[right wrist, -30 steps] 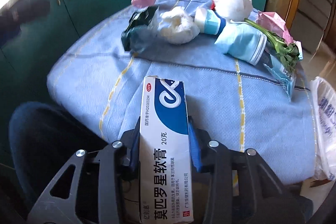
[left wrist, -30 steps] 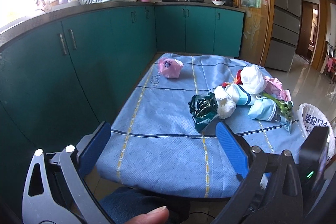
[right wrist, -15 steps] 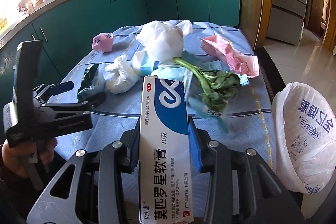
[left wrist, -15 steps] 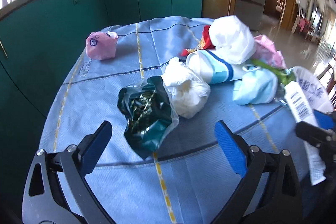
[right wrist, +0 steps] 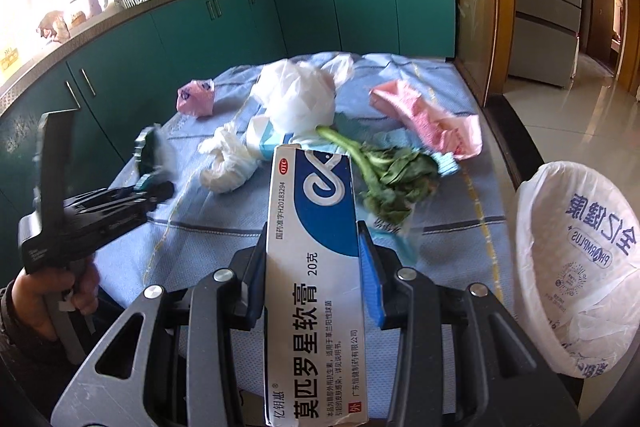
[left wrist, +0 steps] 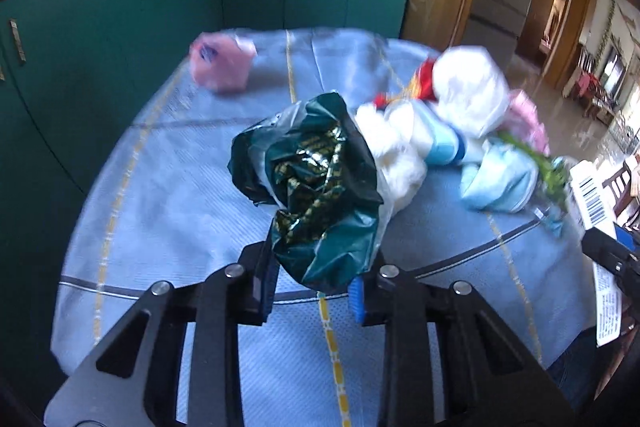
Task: Collect trash
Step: 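Drop the ointment box and dark green bag into the bin with both grippers, then grasp the pink wrapper with the right gripper while the left grasps white tissue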
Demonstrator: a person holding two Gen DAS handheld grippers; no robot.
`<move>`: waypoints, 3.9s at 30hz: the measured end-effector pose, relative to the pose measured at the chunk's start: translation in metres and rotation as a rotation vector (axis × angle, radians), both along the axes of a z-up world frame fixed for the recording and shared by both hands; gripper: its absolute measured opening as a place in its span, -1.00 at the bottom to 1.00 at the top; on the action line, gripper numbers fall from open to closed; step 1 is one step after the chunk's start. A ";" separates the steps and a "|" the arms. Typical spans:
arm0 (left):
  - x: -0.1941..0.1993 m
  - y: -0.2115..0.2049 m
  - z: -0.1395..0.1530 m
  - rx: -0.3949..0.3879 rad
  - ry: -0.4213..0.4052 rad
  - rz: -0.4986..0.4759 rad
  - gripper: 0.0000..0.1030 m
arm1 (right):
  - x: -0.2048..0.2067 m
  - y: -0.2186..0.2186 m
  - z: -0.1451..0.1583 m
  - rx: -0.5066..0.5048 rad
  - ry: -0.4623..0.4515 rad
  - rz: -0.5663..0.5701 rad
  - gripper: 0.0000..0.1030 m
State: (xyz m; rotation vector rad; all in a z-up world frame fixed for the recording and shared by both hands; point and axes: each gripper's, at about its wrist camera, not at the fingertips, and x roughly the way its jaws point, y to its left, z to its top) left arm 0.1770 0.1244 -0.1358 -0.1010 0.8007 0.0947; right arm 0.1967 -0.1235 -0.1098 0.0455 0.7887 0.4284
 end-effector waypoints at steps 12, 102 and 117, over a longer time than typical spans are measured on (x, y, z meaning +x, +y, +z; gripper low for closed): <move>-0.006 -0.082 0.108 0.107 -0.285 -0.133 -0.42 | 0.037 -0.032 0.080 -0.020 -0.219 -0.039 -0.23; 0.117 -0.033 -0.023 0.075 0.075 -0.156 0.75 | 0.180 -0.019 -0.052 -0.060 0.059 -0.088 -0.20; 0.133 -0.039 -0.041 0.047 0.125 -0.138 0.34 | 0.167 -0.032 -0.042 -0.007 0.046 -0.097 -0.33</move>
